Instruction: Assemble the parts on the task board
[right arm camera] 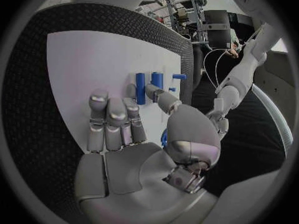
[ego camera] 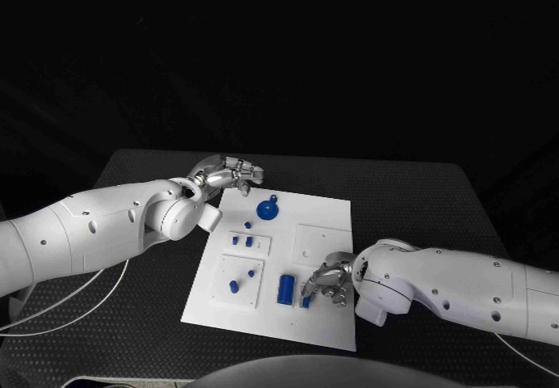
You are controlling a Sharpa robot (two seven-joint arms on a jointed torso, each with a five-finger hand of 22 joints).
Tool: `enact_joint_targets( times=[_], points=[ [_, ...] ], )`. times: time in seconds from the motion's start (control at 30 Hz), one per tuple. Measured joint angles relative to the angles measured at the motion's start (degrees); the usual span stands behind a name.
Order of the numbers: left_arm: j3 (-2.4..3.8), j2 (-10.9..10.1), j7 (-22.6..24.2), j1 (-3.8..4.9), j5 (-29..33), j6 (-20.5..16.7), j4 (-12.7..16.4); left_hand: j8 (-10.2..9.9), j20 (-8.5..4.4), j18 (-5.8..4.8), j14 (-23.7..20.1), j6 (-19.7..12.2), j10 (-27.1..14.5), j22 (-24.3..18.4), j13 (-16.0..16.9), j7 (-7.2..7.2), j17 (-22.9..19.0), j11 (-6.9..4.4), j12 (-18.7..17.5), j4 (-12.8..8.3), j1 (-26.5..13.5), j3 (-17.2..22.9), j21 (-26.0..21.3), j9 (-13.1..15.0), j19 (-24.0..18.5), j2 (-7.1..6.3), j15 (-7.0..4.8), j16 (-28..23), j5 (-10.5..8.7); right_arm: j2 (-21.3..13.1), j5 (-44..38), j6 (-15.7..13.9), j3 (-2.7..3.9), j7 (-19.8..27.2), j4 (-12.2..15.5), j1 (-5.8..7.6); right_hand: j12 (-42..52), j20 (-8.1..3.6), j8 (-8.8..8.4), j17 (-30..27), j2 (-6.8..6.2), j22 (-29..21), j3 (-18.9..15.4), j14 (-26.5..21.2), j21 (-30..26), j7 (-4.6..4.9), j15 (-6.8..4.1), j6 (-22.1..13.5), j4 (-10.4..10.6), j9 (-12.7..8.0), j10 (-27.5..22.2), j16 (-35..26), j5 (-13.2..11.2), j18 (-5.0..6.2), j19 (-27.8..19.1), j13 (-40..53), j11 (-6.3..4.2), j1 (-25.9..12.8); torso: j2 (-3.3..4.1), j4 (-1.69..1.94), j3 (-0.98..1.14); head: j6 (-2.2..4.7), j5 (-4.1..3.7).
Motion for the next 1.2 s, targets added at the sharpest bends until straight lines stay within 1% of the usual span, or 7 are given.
enact_joint_targets(
  times=[0.17, 0.3, 0.77, 0.97, 1.07, 1.13, 1.2],
  points=[
    [0.0, 0.01, -0.02, 0.0, 0.0, 0.01, 0.0, 0.0, 0.01, 0.0, 0.0, -0.07, -0.16, 0.0, 0.0, -0.06, 0.04, 0.15, 0.0, 0.0, 0.0, 0.0, 0.0, 0.0, -0.01, 0.0, 0.0, 0.0, 0.0, 0.0, -0.64, 0.13, -0.01, 0.16, 0.09, 0.0, -0.54, 0.0, 0.01, 0.07, -1.56, -0.09, -2.58, -0.22, -0.2, 0.0, -0.2, 0.0, 0.87, -0.03, -0.41, -0.23, -6.16, 0.0, -0.01, -0.35, 0.0, -1.55, -0.01, -0.01, 0.03, 0.05, 0.04],
    [0.0, 0.01, -0.02, 0.0, 0.0, 0.01, -0.01, 0.0, 0.05, 0.0, 0.0, -0.07, -0.17, 0.04, 0.0, -0.07, 0.04, 0.14, 0.0, 0.0, 0.0, 0.0, 0.0, 0.0, -0.05, 0.0, 0.0, 0.0, 0.0, -0.02, -1.13, 0.34, -0.01, 0.29, 0.15, 0.0, -0.77, -0.13, 0.01, 0.07, -2.86, -0.17, -2.57, -0.24, -0.24, -0.01, -0.19, 0.0, 1.95, -0.17, -0.73, -0.24, -7.73, 0.01, -0.32, -0.52, 0.07, -1.59, -0.01, -0.03, 0.03, 0.03, 0.08],
    [0.0, 0.02, -0.05, 0.0, -0.01, 0.02, -0.11, 0.0, -0.12, 0.01, 0.0, -0.09, -0.23, 0.03, -0.01, -0.09, 0.03, 0.05, 0.0, 0.0, 0.0, 0.0, 0.0, -0.05, 0.13, 0.0, 0.0, 0.0, 0.0, -1.14, -2.15, 0.54, 0.09, 1.65, 0.18, 0.0, -0.77, -0.11, 0.0, 0.11, -3.26, -0.23, -2.42, -0.31, -0.24, -0.01, -0.11, -0.01, 2.43, -0.28, -0.82, -0.45, -8.18, 0.02, -0.34, -0.58, -0.01, -1.25, -0.01, -0.02, 0.05, 0.0, 0.14],
    [0.0, 0.01, -0.04, 0.0, -0.01, 0.0, -0.59, 0.0, -0.12, 0.01, 0.0, -0.09, -0.22, 0.03, -0.01, -0.1, 0.02, 0.04, 0.23, 0.0, 0.0, 0.0, 0.0, -0.04, 0.12, 0.0, 0.0, 0.0, 0.0, -4.86, -2.53, 0.67, 0.17, 4.25, 0.13, 0.15, -1.22, -0.13, -0.91, 0.17, -5.01, -0.23, -3.28, -0.51, -0.48, 0.51, 0.07, -2.54, 3.37, -0.67, -2.08, -0.67, -8.34, 0.14, -0.54, -0.96, 0.83, -1.01, -0.04, -0.01, 0.07, 0.57, 0.09],
    [0.0, 0.01, 0.0, 0.0, 0.02, -0.03, -0.97, 0.0, -0.11, 0.0, 0.0, -0.09, -0.22, 0.03, 0.0, -0.1, 0.03, 0.04, 0.23, 0.0, 0.0, 0.0, 0.0, -0.05, 0.12, 0.0, 0.0, 0.0, 0.0, -6.25, -2.72, 0.92, 0.56, 5.97, 0.15, 0.6, -1.22, -0.34, -1.35, 0.33, -5.23, -0.23, -4.73, -1.01, -0.7, 0.44, 0.38, -3.12, 3.0, -0.76, -2.47, -0.67, -7.72, 0.15, -0.94, -0.92, 1.21, -1.25, -0.07, -0.02, 0.07, 1.04, 0.03],
    [0.0, 0.09, 0.05, 0.0, 0.2, -0.05, -1.47, 0.0, -0.11, 0.0, 0.0, -0.09, -0.22, 0.02, 0.04, -0.11, 0.03, 0.04, 0.23, 0.0, 0.0, 0.0, 0.0, -0.04, 0.12, 0.0, 0.0, 0.0, 0.0, -7.62, -2.98, 1.03, 1.36, 7.92, 0.12, 1.11, -1.21, -0.22, -1.35, 0.46, -5.23, -0.22, -5.88, -1.17, -0.7, 0.46, 0.53, -3.58, 2.63, -0.76, -2.91, -0.67, -7.3, 0.15, -1.08, -0.81, 1.28, -1.25, -0.1, -0.04, 0.08, 1.55, -0.05],
    [0.0, 0.26, 0.1, 0.0, 0.55, -0.08, -2.03, 0.29, -0.11, 0.0, 0.0, -0.09, -0.22, 0.02, 0.07, -0.11, 0.08, 0.04, 0.23, 0.0, 0.0, 0.0, 0.0, -0.04, 0.12, 0.0, 0.0, 0.0, 0.0, -8.63, -3.21, 0.98, 2.18, 10.22, -0.53, 1.63, -1.22, -0.21, -1.35, 0.62, -5.2, -0.16, -8.0, -1.45, -0.92, 0.72, 0.8, -4.02, 1.77, -0.76, -3.4, -0.88, -5.67, 0.15, -1.77, -0.62, 1.55, -1.28, -0.15, -0.1, 0.13, 2.12, -0.16]
  ],
)
